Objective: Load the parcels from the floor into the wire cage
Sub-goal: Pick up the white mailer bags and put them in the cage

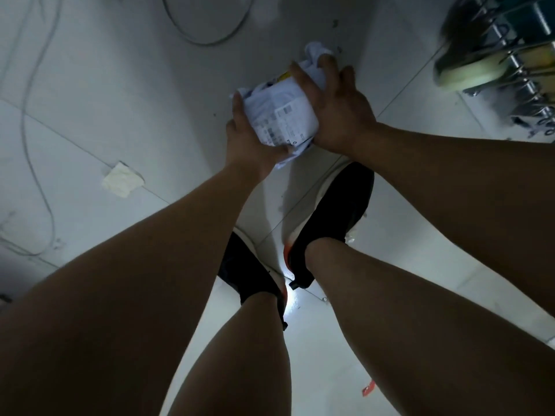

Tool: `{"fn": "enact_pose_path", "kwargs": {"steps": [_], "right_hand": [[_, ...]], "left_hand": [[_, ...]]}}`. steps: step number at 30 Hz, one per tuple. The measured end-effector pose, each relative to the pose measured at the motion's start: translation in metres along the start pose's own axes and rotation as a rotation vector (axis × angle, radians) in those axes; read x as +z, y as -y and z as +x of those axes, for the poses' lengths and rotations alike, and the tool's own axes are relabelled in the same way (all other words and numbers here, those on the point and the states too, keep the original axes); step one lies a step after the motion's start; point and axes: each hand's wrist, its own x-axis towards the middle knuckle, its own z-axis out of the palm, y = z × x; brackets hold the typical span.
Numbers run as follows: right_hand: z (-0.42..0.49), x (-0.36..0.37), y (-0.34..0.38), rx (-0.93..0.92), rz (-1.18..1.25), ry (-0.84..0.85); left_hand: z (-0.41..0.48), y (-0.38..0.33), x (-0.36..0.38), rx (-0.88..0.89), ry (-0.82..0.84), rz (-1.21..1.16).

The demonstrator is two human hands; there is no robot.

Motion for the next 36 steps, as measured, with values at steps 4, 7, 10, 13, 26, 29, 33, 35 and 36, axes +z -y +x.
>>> {"fn": "enact_pose_path", "kwargs": {"steps": [4,7,10,13,26,29,33,35,36], "right_hand": [[-0.015,-0.027,0.005,0.025,-0.052,-0.022],[-0.042,-0.062,0.015,0.007,-0.031,-0.075],[-0.074,-0.104,0.031,-0.01,0.035,-0.126],[-0.11,-0.154,0.053,-0.01,0.128,-0.149],[-0.289,-0.442,0.172,-0.106,0.103,-0.428],[-0.327,-0.497,0.182,-0.109,0.091,-0.486],[-0.388,-0.551,0.177,-0.109,0.085,-0.556],[-0.415,-0.567,0.169,-0.083,0.073,-0.598],[-0.427,-0.574,0.164,-0.056,0.071,-0.616]], "left_hand": [[-0.01,-0.009,-0.032,0.15,0.09,0.199],[-0.038,-0.043,-0.062,0.223,0.126,0.342],[-0.073,-0.083,-0.101,0.337,0.142,0.427],[-0.117,-0.121,-0.15,0.398,0.112,0.467],[-0.347,-0.321,-0.355,0.51,0.044,0.468],[-0.397,-0.36,-0.372,0.506,0.012,0.421],[-0.447,-0.402,-0.379,0.571,0.03,0.374],[-0.464,-0.418,-0.377,0.591,0.075,0.347],[-0.471,-0.427,-0.373,0.585,0.097,0.313]]}}
